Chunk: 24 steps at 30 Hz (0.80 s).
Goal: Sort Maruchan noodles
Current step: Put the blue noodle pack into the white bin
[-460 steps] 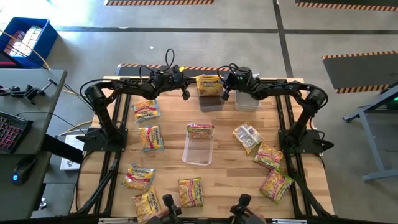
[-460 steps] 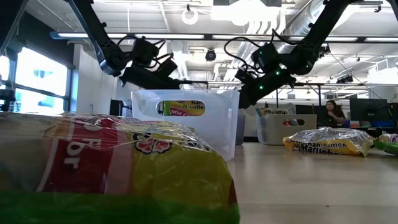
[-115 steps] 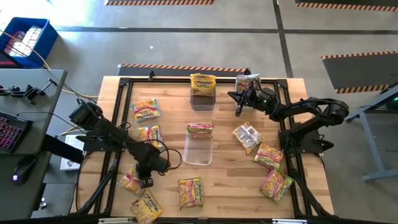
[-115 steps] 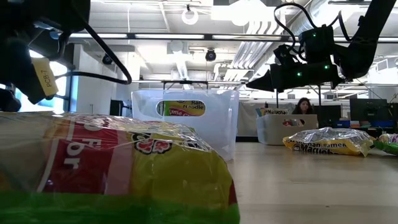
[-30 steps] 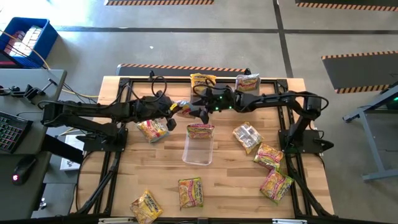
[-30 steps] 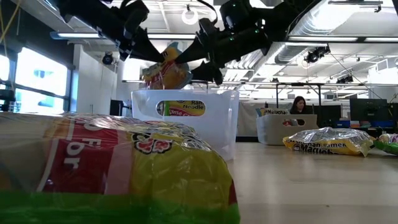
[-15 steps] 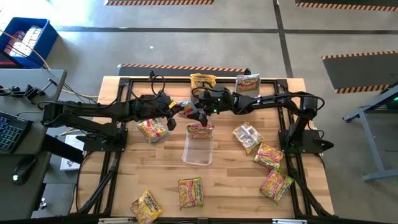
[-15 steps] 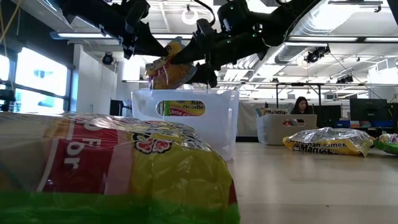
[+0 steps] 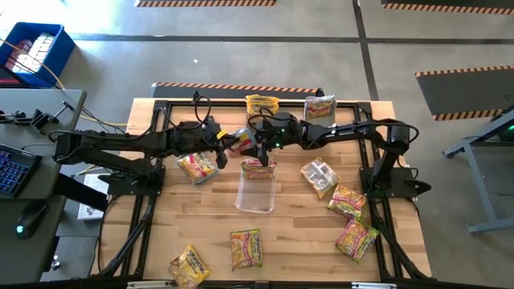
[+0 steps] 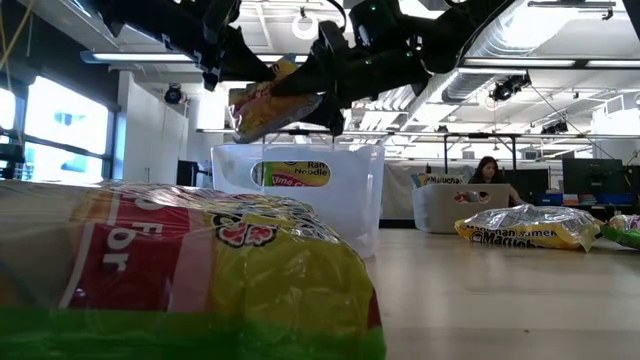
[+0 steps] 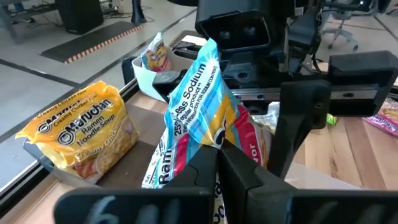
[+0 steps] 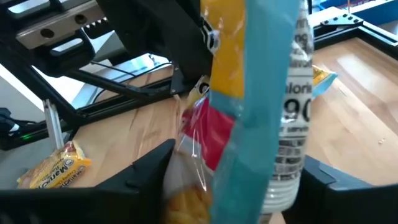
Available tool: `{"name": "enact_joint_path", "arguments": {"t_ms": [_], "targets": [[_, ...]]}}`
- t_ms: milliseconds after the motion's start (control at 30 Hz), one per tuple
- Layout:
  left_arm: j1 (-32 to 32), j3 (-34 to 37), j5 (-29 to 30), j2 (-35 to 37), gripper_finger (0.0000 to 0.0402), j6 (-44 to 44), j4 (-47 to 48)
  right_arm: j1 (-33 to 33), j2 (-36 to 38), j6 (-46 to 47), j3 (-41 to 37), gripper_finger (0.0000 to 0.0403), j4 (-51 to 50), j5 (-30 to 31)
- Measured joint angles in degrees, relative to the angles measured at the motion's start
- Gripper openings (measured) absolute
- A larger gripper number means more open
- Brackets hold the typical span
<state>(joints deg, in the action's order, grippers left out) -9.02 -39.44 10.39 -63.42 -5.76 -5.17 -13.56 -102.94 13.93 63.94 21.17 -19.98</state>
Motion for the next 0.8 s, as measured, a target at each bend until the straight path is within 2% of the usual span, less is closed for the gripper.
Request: {"name": "enact_joint_path", "arguments": {"t_ms": [233, 400, 700, 800], "targets": [[-0.02, 0.00, -1.07, 0.00, 0.0000, 0.00, -1.47, 0.03, 0.00, -0.90, 0.00, 0.0151, 0.44, -0.05], [0.03, 0.00, 0.09, 0.00, 0.0007, 0.02, -1.94, 0.07, 0.00, -1.39, 0.00, 0.0149, 0.62, 0.01], [-0.11, 0.02, 0.24, 7.82, 0.0081, 1.49, 0.29, -0.74, 1.59, -5.84, -0.13, 0.0146, -0.78, -0.58], [-0.06, 2.81, -0.08, 11.01, 0.0102, 1.49, -1.76, -1.76, 4.58, -10.05, -0.08, 0.0146, -2.81, -0.51]]}}
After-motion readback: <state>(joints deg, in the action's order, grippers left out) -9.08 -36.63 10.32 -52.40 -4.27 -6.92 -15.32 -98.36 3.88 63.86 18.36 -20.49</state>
